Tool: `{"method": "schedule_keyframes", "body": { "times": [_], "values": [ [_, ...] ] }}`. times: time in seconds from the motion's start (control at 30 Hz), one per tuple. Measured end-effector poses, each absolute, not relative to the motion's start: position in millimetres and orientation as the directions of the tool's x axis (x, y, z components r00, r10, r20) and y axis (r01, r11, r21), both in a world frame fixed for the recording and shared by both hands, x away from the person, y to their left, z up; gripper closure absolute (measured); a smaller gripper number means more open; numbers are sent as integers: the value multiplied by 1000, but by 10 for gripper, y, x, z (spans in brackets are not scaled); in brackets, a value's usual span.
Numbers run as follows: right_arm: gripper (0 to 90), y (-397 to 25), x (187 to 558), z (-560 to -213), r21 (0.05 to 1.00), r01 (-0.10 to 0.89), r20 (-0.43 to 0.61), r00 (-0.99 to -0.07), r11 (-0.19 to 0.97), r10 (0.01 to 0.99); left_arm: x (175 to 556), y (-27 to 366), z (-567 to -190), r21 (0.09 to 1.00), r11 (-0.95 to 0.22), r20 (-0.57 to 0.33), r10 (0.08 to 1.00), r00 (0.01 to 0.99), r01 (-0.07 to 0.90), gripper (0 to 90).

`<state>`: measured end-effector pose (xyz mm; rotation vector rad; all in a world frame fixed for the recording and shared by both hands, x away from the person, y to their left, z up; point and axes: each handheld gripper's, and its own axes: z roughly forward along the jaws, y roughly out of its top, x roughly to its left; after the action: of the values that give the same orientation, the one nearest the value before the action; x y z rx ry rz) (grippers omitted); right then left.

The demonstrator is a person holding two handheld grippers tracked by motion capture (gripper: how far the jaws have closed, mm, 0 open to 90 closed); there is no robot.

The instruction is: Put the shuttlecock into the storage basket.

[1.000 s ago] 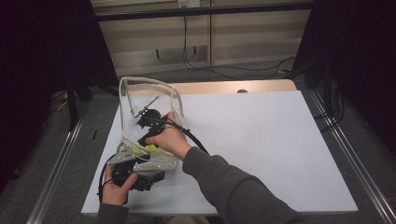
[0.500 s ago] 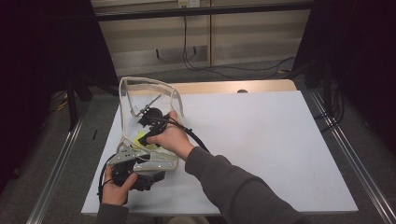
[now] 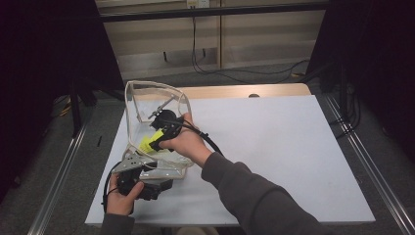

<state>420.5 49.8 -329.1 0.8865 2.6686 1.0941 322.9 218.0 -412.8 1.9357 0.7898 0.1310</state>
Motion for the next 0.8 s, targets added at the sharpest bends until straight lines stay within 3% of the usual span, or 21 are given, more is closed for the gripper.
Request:
{"method": "schedule_keyframes", "body": {
  "times": [0.8],
  "values": [
    [203,218,4044,-3075,709,434,132,-856,556,500,3212,2180,-4113,834,-288,-241,577,780,471,42]
  ]
}}
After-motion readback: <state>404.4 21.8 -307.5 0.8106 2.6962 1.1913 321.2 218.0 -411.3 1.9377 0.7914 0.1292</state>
